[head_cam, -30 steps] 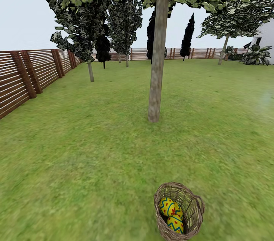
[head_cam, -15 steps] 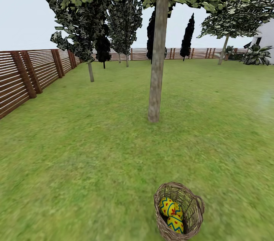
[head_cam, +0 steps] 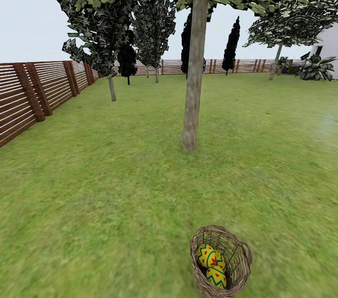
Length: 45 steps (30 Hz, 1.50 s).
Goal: Take the three Easter eggs out of the wicker basket on the lawn in the garden, then place them on the lawn next to a single tree (choose any tree) so that all three eggs are next to the same tree and none are left in the basket.
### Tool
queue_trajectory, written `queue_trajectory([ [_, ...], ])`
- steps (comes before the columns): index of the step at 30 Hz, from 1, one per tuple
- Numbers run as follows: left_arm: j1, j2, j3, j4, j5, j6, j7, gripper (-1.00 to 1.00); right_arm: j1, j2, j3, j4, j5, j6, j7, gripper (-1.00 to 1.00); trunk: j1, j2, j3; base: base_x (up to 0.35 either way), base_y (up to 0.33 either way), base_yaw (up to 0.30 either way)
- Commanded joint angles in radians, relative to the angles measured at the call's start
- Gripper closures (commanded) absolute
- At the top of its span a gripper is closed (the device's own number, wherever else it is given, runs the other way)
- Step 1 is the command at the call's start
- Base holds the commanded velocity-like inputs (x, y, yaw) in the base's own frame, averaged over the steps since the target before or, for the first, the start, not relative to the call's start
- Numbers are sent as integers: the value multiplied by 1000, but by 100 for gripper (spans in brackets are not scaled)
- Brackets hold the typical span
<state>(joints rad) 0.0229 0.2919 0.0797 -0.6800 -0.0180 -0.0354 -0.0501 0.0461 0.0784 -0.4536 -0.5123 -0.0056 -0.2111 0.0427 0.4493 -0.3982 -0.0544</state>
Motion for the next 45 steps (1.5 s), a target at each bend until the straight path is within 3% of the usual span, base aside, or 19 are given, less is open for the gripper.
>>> queue_trajectory([
  [1, 0, 0, 3, -1, -2, -1, -5, -100, 18, 7, -8, -41, -1, 3, 10, -100, 1, -2, -2, 0, 0, 0],
  [3, 0, 0, 3, -1, -2, -1, -5, -100, 61, 20, -12, -133, -1, 21, 18, -100, 1, -2, -2, 0, 0, 0],
  [4, 0, 0, 3, -1, -2, -2, -5, -100, 107, 33, -15, -241, -1, 55, 22, -100, 1, -2, -2, 0, 0, 0],
  [8, 0, 0, 2, -1, -2, -2, -4, -100, 199, 67, -18, -490, -22, 187, 29, -100, 1, -2, -2, 0, 0, 0],
  [14, 0, 0, 0, -1, -2, -2, -4, -100, 247, 83, -22, -700, -115, 332, 31, -100, 1, -2, -2, 0, 0, 0],
  [22, 0, -1, 0, -1, -2, -3, -4, -100, 272, 90, -21, -913, -153, 474, 25, -100, 1, -2, -2, 0, 0, 0],
  [28, 0, -1, -1, -1, -2, -4, -4, -100, 274, 87, -20, -1036, -156, 589, 22, -100, 1, -2, -2, 0, 0, 0],
  [34, 0, -1, 0, -1, -2, -6, -4, -100, 265, 80, -22, -1065, -156, 700, 22, -100, 1, -2, -2, 0, 0, 0],
  [38, 0, -1, 1, -1, -2, -8, -4, -100, 229, 77, -22, -1070, -156, 782, 22, -100, 1, -2, -2, 0, 0, 0],
  [45, 0, 0, 3, -1, -2, -10, -6, -100, 93, 63, -25, -1072, -148, 924, 18, -100, 1, -2, -2, 0, 0, 0],
])
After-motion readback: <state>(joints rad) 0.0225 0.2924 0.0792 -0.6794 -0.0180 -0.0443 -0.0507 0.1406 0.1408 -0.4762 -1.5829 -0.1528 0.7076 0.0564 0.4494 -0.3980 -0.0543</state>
